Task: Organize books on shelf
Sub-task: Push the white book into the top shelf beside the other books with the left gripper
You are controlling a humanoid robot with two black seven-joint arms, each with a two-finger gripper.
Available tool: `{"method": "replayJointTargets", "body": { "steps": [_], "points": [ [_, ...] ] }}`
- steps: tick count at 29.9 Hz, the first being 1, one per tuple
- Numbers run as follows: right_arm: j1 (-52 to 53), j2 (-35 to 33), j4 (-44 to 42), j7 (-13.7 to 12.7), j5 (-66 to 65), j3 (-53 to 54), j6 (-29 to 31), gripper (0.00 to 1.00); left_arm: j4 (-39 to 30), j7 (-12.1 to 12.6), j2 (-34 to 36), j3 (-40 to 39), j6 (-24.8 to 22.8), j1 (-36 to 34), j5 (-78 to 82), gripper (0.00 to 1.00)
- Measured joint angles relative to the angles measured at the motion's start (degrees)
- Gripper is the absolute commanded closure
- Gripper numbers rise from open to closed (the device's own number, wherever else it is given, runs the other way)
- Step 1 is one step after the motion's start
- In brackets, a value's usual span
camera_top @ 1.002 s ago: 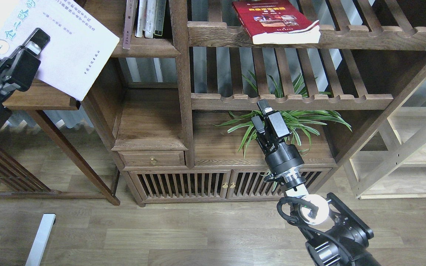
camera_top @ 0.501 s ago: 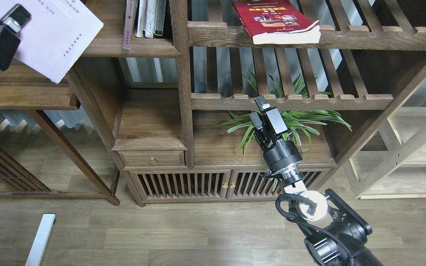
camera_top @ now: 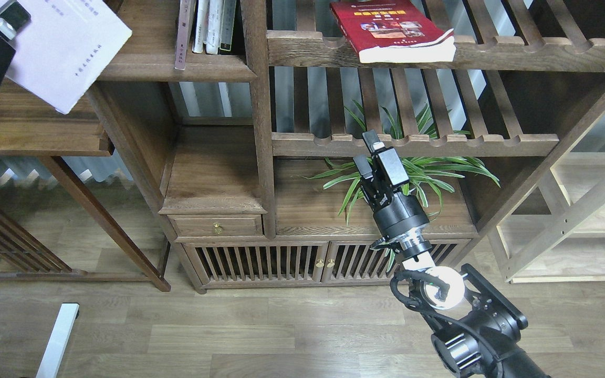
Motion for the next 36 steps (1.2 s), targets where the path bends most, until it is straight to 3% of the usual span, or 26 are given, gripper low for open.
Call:
{"method": "replayJointTargets", "body": {
  "steps": [7,14,24,36],
  "points": [
    [0.2,0.0,0.0,0.0,0.5,0.0,0.0,0.02,0.0,0.0,2.2,-0.8,1.0,0.0,1.4,0.95],
    [0.8,0.0,0.0,0.0,0.7,-0.6,0.0,0.02,-0.5,0.0,3.5,0.6,8.5,-0.9,2.6,0.95],
    [1.0,0.0,0.0,0.1,1.5,-0.9,0.0,0.02,1.1,0.0,3.7,5.7,14.5,-5.1,2.7,0.95],
    [0.9,0.0,0.0,0.1,2.4,-0.6,0.0,0.02,3.9,0.0,3.0,9.1,15.4,-8.6,2.2,0.94]
  ]
}}
